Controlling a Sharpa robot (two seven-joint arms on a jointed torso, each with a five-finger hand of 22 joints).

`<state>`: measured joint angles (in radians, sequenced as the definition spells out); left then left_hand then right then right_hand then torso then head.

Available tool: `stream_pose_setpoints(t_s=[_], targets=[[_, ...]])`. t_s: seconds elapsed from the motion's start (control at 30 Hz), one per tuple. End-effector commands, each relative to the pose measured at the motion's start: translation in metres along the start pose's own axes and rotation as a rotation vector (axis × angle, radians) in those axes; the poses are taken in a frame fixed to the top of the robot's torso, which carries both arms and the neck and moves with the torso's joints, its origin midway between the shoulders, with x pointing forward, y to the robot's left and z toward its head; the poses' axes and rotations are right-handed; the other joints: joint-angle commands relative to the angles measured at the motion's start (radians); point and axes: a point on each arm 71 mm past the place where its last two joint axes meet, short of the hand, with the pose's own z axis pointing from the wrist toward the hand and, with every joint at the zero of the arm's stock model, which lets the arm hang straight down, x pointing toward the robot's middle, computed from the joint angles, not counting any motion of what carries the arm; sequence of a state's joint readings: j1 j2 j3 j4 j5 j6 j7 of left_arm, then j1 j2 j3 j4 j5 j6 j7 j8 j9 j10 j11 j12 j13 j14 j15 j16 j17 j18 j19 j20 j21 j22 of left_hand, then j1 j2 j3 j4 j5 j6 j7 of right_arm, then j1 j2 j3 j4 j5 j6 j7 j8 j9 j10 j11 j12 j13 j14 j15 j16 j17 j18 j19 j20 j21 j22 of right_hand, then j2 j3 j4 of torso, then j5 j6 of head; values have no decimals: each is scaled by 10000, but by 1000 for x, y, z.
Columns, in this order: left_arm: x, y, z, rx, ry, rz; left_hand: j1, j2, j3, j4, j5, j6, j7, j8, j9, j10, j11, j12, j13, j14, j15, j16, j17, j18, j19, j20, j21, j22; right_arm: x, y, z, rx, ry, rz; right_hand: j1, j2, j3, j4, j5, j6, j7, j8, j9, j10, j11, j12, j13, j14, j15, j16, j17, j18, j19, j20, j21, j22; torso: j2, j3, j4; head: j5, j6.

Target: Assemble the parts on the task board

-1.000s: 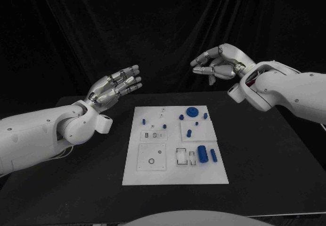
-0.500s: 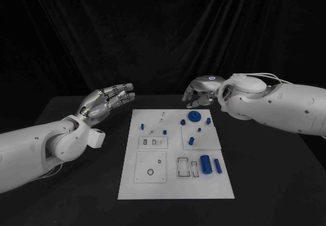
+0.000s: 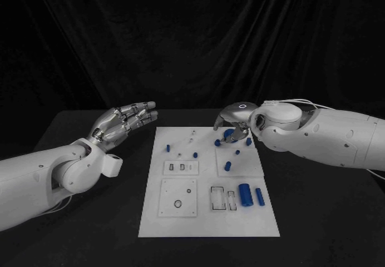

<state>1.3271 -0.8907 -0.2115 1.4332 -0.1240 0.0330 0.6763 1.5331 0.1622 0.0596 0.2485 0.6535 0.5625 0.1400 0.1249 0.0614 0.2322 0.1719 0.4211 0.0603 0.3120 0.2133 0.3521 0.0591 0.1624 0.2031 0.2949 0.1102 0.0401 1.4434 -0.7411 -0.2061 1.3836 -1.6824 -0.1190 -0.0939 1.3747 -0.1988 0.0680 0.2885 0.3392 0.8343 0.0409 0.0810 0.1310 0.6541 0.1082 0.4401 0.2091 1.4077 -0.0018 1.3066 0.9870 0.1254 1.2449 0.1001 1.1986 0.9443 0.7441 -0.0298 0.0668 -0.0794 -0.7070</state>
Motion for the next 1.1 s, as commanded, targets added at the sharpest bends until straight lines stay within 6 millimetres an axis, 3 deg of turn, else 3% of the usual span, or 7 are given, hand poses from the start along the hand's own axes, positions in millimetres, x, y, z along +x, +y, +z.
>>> stream_pose_setpoints(t_s=[0.03, 0.2, 0.33, 0.53, 0.63, 0.87, 1.1], targets=[[-1, -12, -1, 1443, 59, -56, 124, -17, 75, -6, 56, 78, 1, 43, 11, -90, 26, -57, -15, -77, 0, -49, -18, -187, -54, -26, -50, -18, -2, 4, -2, -370, -443, -234, -101, -148, -37, 52, 37, -141, 9, -54, 76, -318, 24, 261, 211, -81, -11, 9, -21, 87, -83, 27, -73, -17, 110, -31, 52, -18, 1], [-2, -12, -1, 1411, 54, -55, 147, -19, 124, -9, 60, 154, 19, 65, 19, -111, 14, -49, -17, -89, 3, -49, -17, -190, -54, -25, -53, -19, 0, 5, -2, -585, -356, -240, 0, -122, 5, 39, 247, -494, 14, -112, 191, -790, 56, 730, 568, -178, 31, -13, -138, 115, -156, 60, -180, -60, 193, -62, 73, -81, 12], [0, -11, 0, 1386, 124, -107, 153, -21, 133, -12, 60, 192, 23, 76, 23, -116, 12, -52, -18, -84, 4, -42, -16, -191, -49, -25, -52, -18, 4, 5, -1, -697, -95, -246, 375, 151, 267, -57, 1302, -632, -48, -29, 363, -997, 4, 1215, 888, -283, -1, -62, -287, 141, -255, 49, -322, -133, 266, -98, 135, -188, 56], [0, -11, 1, 1357, 139, -113, 165, -25, 159, -16, 60, 219, 30, 87, 26, -138, 11, -69, -21, -86, 10, -40, -14, -193, -53, -23, -55, -19, 11, 3, 0, -767, 65, -211, 697, 355, 598, -388, 2449, -327, -1, 327, 671, -994, -56, 1745, 1195, -277, -54, -11, -260, 125, -193, -4, -297, 41, 258, -117, 121, -147, 11], [-1, -10, 1, 1331, 136, -109, 190, -118, 292, -5, 47, 236, 45, 100, 22, -383, -122, -214, -50, -129, 47, -44, -15, -214, -39, -23, -63, -20, 15, 2, 1, -795, 204, -196, 755, 400, 741, -546, 2662, -248, 42, 465, 773, -906, -82, 1901, 1273, -275, -78, -8, -267, 118, -172, -27, -284, 101, 252, -126, 140, -146, -26], [-1, -10, 1, 1293, 152, -119, 190, -126, 299, -4, 46, 245, 47, 104, 23, -395, -127, -213, -50, -130, 50, -43, -15, -216, -45, -23, -67, -21, 20, 3, 2, -848, 323, -158, 691, 397, 879, -694, 2691, -225, 28, 644, 939, -733, -118, 2157, 1410, -290, -104, -23, -311, 117, -174, -53, -293, 149, 228, -137, 145, -120, -73], [-2, -10, 1, 1254, 152, -118, 190, -131, 305, -3, 44, 274, 51, 112, 26, -404, -132, -214, -50, -132, 53, -42, -15, -218, -45, -22, -68, -22, 20, 3, 3, -924, 198, -147, 581, 412, 1086, -911, 2798, -224, 57, 1115, 1326, -664, -136, 2448, 1609, -292, -126, -27, -332, 102, -157, -72, -290, 255, 215, -135, 134, -121, -152]])
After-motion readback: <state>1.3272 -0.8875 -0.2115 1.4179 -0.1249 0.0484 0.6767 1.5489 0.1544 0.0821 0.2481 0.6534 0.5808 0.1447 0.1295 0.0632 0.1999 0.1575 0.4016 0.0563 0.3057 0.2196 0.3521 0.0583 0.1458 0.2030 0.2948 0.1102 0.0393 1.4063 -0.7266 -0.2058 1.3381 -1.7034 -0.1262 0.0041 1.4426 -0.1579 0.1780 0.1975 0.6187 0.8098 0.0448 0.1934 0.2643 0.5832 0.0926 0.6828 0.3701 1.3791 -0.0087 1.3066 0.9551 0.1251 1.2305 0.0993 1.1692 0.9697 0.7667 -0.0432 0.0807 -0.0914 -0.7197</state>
